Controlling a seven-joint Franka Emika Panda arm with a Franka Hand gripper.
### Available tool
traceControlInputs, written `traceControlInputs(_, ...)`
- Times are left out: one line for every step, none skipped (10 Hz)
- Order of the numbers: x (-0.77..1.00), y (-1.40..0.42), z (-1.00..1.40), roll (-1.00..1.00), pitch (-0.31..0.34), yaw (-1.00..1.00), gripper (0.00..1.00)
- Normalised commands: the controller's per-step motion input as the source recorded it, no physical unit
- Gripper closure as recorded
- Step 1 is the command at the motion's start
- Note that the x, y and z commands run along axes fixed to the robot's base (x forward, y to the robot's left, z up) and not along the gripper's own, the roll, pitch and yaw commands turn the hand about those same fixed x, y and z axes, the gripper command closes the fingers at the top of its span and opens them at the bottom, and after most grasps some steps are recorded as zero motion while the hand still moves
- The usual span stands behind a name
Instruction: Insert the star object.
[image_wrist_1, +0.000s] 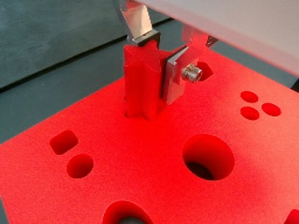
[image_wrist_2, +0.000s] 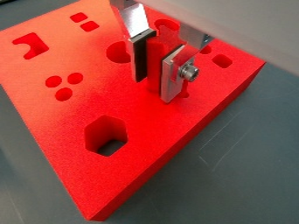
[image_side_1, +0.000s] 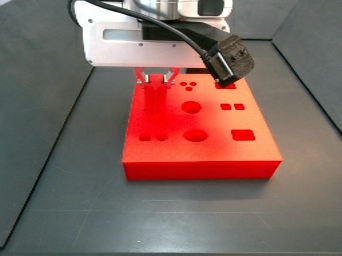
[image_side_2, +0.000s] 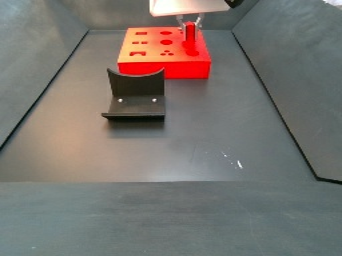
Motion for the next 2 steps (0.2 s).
traceControlInputs(0.07,0.00,-0.11,-0.11,-0.029,-0.03,1.00)
traceControlInputs(0.00,0.00,0.00,0.00,0.000,0.00,1.00)
